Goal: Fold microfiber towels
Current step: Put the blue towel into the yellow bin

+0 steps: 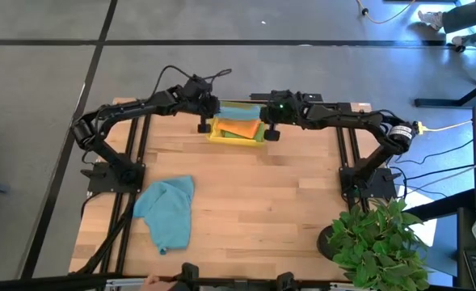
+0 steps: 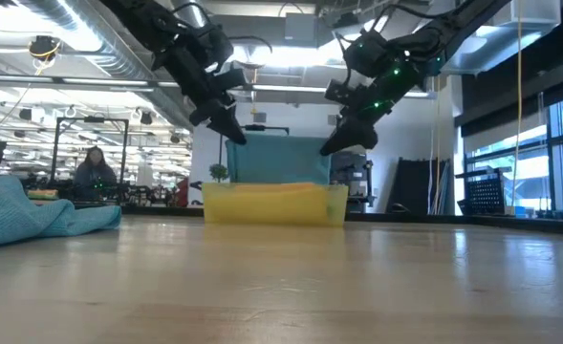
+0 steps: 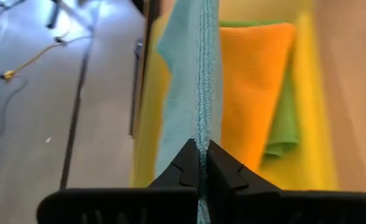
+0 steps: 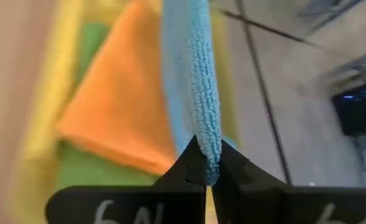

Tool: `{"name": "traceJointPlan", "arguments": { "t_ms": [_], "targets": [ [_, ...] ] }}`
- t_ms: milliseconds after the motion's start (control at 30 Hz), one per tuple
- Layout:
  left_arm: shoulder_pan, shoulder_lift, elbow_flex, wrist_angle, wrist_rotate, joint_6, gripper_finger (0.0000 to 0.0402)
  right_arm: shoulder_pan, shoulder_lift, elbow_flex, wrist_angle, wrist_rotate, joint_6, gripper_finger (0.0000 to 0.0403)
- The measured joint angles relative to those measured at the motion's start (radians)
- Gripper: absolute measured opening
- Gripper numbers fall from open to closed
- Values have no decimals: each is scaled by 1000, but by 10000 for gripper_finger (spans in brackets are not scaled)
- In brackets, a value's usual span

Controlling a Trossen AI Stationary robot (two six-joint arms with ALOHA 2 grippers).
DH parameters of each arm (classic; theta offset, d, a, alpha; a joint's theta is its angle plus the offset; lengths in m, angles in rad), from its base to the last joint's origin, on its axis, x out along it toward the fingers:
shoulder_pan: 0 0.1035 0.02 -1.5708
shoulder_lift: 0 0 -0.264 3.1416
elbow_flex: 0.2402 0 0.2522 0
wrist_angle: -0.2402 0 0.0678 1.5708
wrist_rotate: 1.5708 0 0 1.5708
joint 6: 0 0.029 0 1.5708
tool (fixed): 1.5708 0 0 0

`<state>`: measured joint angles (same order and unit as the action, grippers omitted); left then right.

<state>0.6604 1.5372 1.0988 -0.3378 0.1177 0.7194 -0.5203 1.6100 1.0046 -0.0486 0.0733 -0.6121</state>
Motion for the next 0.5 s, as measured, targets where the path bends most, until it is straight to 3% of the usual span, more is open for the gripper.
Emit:
{"name": "traceJointPlan", "arguments": {
  "t_ms": [300,500],
  "targets": [
    [-74,0,0,-109,18,27,5,68,4,-1,-121,-141,57,10],
    [-103,0,0,-124,21,27,48,78,4,-1,-152,-158,107,75]
  ]
}}
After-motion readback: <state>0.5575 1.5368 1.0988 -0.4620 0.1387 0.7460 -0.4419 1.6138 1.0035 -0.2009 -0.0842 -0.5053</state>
